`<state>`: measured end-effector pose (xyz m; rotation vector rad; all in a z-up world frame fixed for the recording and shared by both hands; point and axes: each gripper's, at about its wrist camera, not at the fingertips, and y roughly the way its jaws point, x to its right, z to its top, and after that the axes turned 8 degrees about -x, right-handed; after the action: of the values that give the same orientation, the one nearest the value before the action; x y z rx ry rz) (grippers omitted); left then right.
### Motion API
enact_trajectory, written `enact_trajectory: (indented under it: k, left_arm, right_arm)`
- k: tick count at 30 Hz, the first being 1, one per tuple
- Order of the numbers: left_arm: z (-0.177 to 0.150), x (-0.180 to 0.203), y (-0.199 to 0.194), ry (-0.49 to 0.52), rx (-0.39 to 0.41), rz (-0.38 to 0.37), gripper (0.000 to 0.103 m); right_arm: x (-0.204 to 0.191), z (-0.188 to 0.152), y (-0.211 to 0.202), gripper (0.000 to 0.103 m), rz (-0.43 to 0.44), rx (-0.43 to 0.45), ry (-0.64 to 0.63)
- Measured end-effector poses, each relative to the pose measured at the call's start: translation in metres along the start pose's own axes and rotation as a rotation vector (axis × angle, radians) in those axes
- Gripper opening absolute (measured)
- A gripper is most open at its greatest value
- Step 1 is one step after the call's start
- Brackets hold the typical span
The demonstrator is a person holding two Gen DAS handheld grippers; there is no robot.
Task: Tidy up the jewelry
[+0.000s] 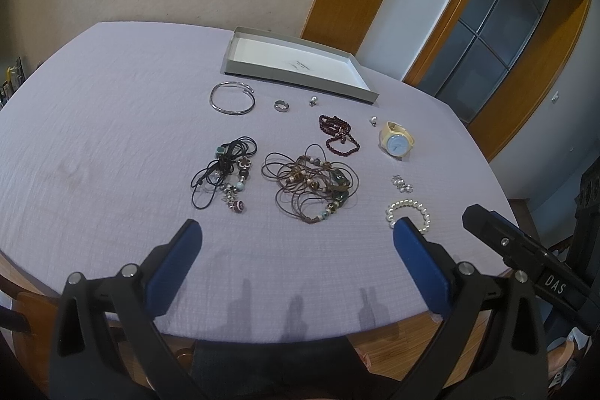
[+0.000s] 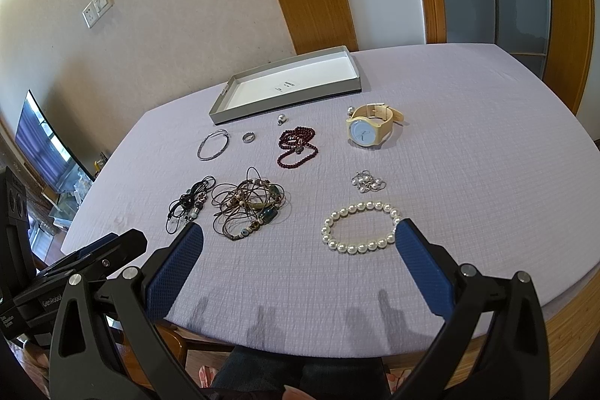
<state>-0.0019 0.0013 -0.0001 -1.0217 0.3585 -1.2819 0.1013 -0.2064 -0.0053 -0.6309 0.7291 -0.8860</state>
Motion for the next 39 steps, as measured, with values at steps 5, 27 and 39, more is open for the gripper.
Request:
enact_trajectory:
  k: [5,27,39]
  left_arm:
    - [0.0001,0.0002,0.0000,-0.001,-0.001,0.000,0.101]
    - [0.0005,0.0002,0.0003,-0.001,-0.003,0.000,0.101]
    - [0.0001,-0.0008,0.0024,-0.001,-0.002,0.001,0.101]
  right_arm:
    - [0.0007,-0.0002,-0.0002,0.102,0.000,0.000,0.000]
    - [0.0021,-0.0003,0.0011,0.102,0.000,0.000,0.001]
    - [0.0029,0.0000,0.0013,0.102,0.001,0.000,0.001]
